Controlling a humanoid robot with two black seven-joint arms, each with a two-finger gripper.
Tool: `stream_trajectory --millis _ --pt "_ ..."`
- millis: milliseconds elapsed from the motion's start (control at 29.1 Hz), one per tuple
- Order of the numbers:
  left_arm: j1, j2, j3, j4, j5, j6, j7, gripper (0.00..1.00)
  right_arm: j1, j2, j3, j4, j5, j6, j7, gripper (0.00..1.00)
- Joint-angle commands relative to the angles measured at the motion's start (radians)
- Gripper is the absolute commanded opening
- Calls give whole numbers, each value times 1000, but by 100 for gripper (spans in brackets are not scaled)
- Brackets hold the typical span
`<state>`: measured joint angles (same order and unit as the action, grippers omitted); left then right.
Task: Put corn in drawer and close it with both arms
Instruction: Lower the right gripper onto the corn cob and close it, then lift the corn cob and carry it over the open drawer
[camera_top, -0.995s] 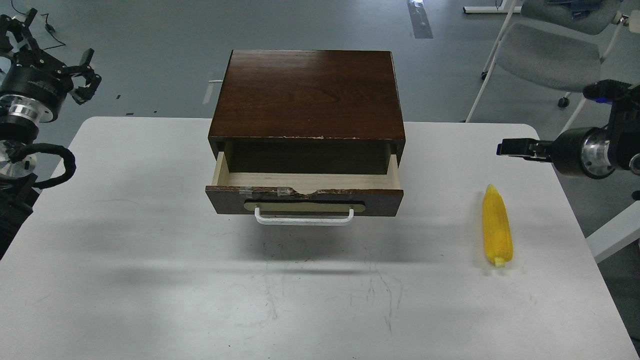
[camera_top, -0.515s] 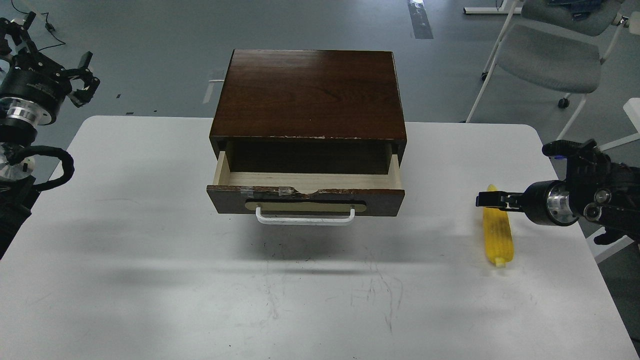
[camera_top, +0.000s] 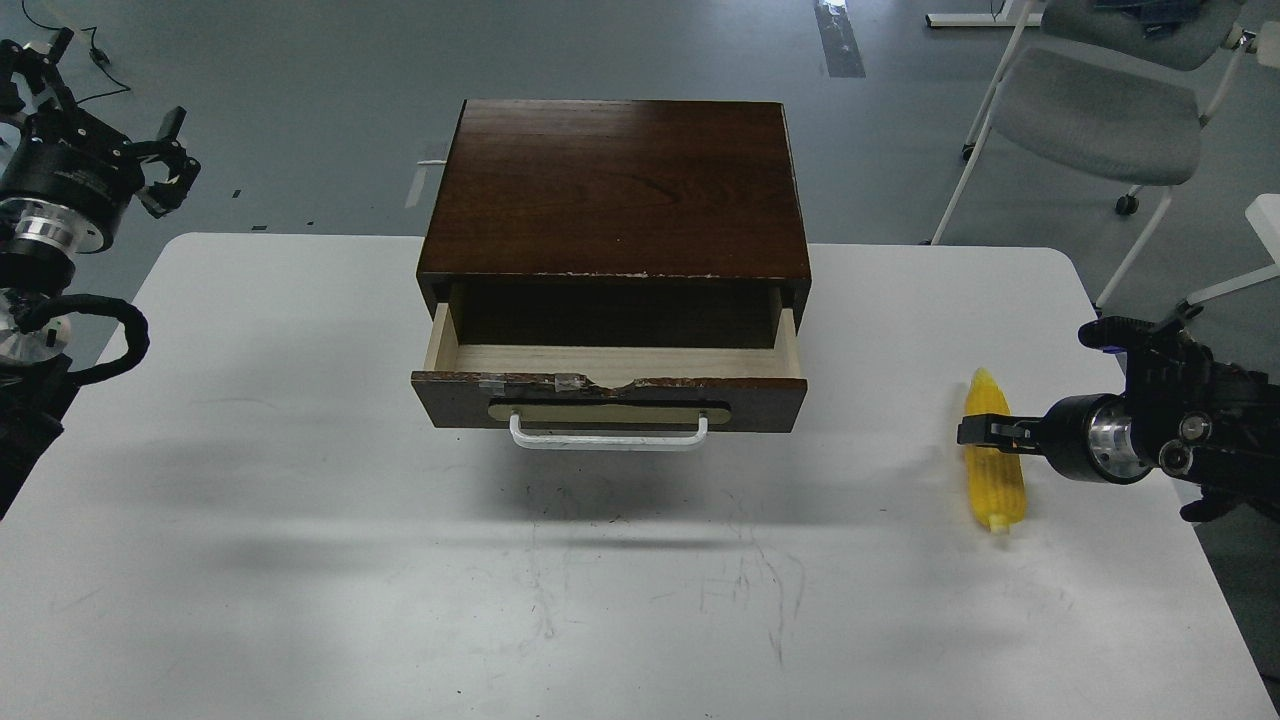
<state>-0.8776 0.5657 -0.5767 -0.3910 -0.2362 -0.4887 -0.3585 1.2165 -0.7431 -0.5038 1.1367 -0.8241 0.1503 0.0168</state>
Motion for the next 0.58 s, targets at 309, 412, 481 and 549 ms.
stream_trajectory --millis 309,412,481,549 --pt "0 45 0 0 0 0 -2 99 538 -93 42 126 -99 -3 0 5" --pt "0 48 0 0 0 0 0 99 656 -16 44 164 -249 -1 0 5" --pt "0 48 0 0 0 0 0 98 683 41 44 169 -313 -1 2 5" --pt "6 46 0 0 0 0 -2 98 702 150 44 169 -397 -3 3 4"
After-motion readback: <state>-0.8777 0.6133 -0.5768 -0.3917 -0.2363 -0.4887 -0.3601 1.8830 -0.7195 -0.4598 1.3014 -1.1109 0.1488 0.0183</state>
